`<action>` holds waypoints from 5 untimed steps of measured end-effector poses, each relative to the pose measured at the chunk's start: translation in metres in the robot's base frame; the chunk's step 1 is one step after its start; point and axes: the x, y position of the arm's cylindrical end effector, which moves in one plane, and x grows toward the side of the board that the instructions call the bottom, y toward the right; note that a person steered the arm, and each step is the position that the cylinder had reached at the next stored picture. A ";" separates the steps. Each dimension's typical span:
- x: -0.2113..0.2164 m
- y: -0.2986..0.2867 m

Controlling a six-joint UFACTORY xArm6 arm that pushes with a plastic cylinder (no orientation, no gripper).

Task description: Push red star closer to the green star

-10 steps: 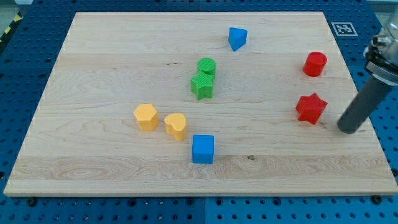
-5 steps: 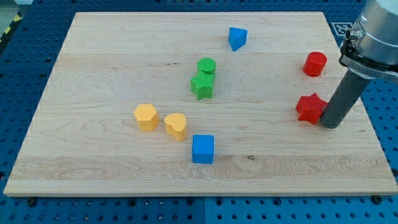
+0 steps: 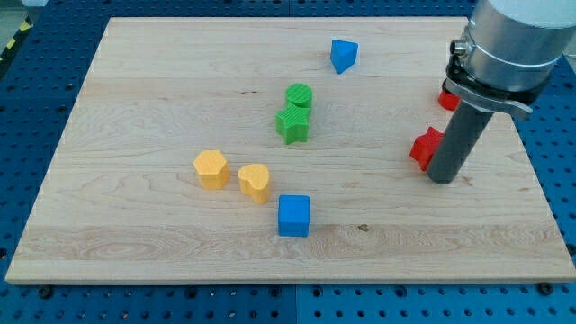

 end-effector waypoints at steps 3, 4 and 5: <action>-0.012 0.069; -0.036 0.051; -0.046 0.043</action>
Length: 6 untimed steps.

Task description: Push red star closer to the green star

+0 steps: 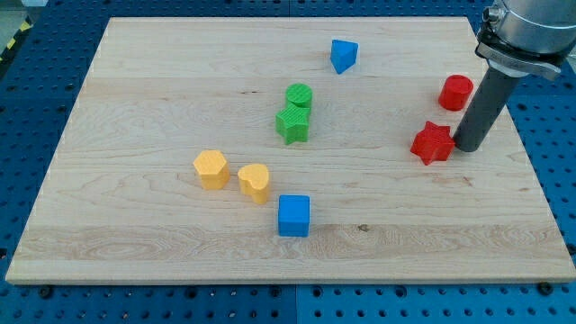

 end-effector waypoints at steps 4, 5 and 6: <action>-0.001 0.000; 0.000 0.020; 0.000 -0.019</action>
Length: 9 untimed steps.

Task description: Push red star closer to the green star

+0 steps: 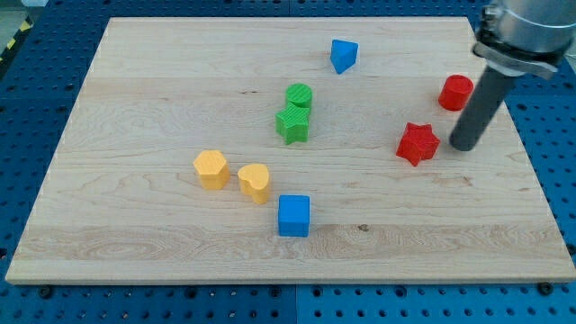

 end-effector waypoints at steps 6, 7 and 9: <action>-0.008 -0.075; -0.015 -0.080; 0.029 -0.034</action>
